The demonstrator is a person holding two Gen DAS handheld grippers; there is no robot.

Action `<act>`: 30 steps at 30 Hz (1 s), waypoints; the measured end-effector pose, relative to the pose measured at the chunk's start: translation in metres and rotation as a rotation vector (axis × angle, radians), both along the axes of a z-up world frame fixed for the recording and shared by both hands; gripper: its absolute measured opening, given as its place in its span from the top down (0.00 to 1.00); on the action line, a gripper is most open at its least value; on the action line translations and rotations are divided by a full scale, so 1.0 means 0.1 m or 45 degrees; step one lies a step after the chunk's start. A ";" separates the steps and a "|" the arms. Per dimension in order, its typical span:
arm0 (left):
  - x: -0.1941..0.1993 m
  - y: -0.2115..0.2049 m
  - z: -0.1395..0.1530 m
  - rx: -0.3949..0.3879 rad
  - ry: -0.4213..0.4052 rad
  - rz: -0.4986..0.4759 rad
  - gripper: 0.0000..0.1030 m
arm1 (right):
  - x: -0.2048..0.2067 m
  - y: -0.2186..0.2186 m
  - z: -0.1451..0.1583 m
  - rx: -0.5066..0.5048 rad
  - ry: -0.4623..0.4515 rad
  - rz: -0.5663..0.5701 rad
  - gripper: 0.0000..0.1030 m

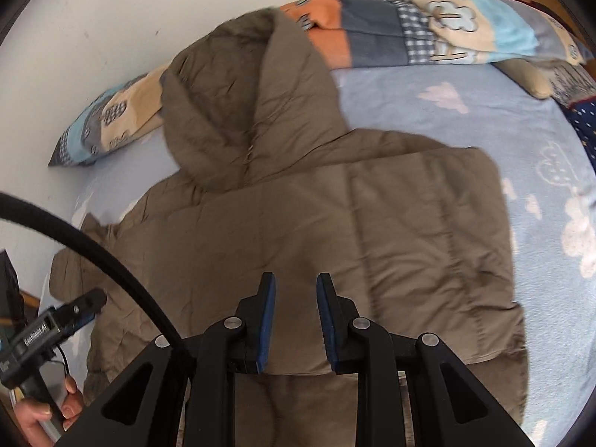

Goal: Fold large clothes
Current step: 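Open the right gripper to release the sleeve on the jacket, then grasp the other sleeve cuff with the left gripper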

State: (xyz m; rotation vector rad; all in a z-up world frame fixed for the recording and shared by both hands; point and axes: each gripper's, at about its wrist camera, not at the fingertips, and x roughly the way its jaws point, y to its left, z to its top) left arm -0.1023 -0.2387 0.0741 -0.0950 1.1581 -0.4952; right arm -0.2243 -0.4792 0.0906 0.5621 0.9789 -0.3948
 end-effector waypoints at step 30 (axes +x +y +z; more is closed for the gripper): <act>0.93 2.19 0.17 -0.070 0.005 0.515 0.00 | 0.38 0.74 0.08 -0.007 -0.030 0.196 0.72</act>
